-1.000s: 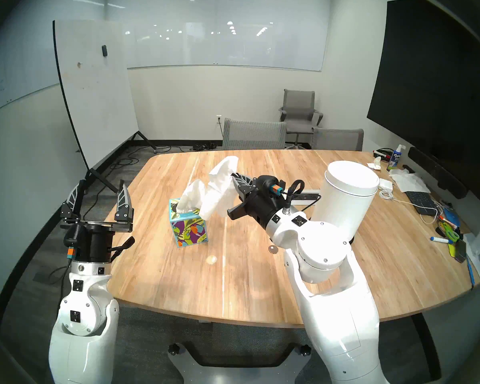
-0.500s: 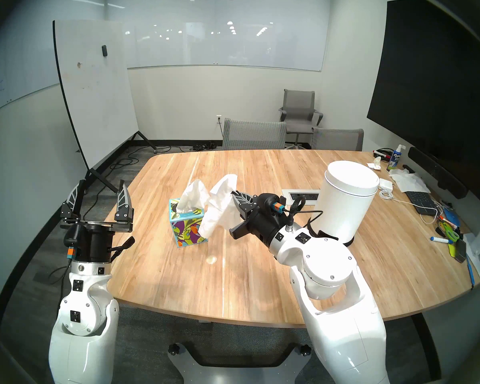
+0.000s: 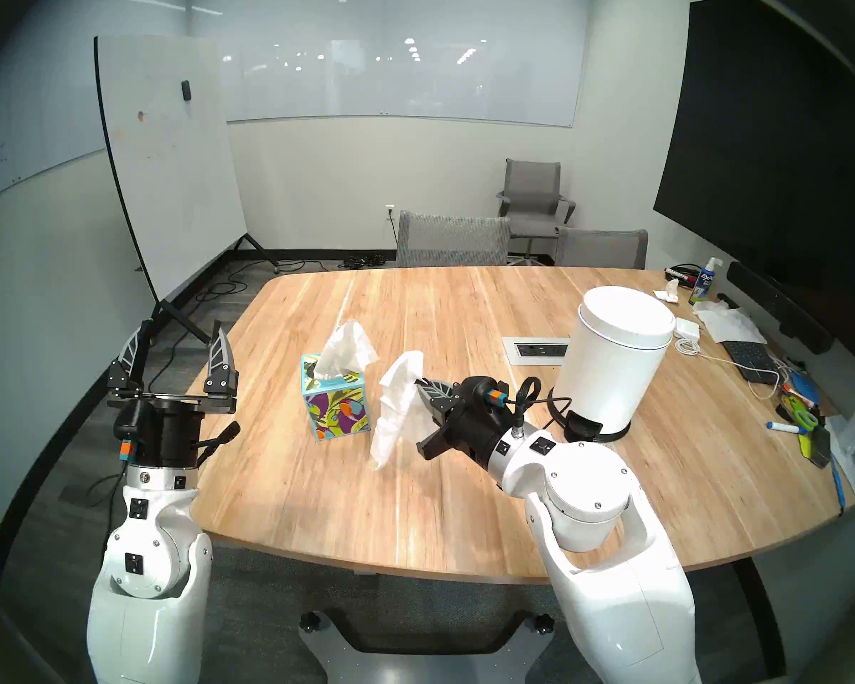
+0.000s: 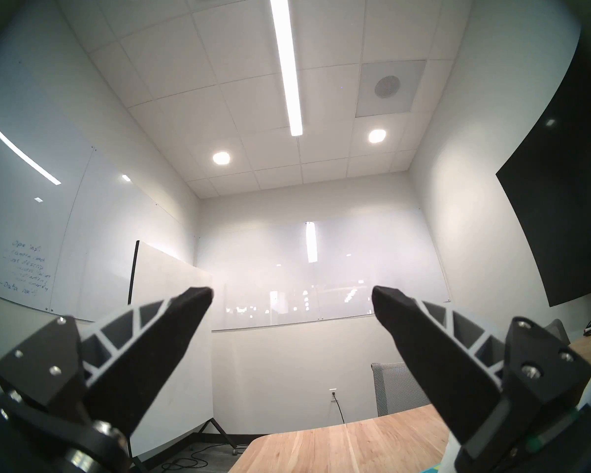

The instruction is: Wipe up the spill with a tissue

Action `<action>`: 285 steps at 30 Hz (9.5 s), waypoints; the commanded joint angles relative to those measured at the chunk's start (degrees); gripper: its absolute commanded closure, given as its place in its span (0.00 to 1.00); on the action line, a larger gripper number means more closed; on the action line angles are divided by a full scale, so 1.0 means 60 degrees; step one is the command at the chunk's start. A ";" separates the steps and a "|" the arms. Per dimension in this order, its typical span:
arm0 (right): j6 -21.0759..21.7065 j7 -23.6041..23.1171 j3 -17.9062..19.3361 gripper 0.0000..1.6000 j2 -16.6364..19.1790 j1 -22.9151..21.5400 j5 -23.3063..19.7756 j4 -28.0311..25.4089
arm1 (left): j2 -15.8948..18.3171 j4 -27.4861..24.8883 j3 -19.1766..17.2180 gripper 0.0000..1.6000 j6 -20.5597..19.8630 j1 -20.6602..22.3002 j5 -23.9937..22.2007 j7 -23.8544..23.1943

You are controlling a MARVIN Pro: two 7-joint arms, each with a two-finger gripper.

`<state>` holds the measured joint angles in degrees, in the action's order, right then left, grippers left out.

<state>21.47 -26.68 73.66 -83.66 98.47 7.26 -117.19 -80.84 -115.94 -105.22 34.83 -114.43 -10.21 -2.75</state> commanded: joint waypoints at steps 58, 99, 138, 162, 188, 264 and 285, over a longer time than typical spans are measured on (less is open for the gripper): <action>0.0060 -0.1303 -0.0873 1.00 0.0042 -0.1178 -0.0033 0.2939 | -0.0018 -0.0166 -0.0017 0.00 0.0074 -0.0022 0.0005 0.0007; -0.0468 -0.1375 -0.1215 1.00 -0.0287 -0.2079 0.0310 0.4802 | -0.0020 -0.0168 -0.0017 0.00 0.0074 -0.0023 0.0006 0.0007; -0.0810 -0.1024 -0.1470 1.00 -0.0738 -0.2387 0.0307 0.5731 | -0.0018 -0.0166 -0.0017 0.00 0.0073 -0.0021 0.0005 0.0006; -0.0654 -0.0625 -0.1218 1.00 -0.0267 -0.2083 0.0084 0.5311 | -0.0020 -0.0168 -0.0017 0.00 0.0074 -0.0023 0.0006 0.0007; -0.0951 -0.0287 -0.0694 1.00 -0.0242 -0.1759 -0.0091 0.4827 | -0.0020 -0.0169 -0.0017 0.00 0.0074 -0.0024 0.0006 0.0007; -0.1874 -0.0178 -0.0329 1.00 -0.0915 -0.2681 -0.0319 0.5762 | -0.0018 -0.0164 -0.0017 0.00 0.0073 -0.0020 0.0004 0.0005; -0.2217 0.0290 0.0230 1.00 -0.0552 -0.0694 -0.0424 0.3738 | -0.0021 -0.0169 -0.0018 0.00 0.0074 -0.0023 0.0006 0.0006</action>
<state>9.89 -25.39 74.66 -87.58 90.38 5.18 -90.33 -80.84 -115.94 -105.23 34.84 -114.43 -10.21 -2.77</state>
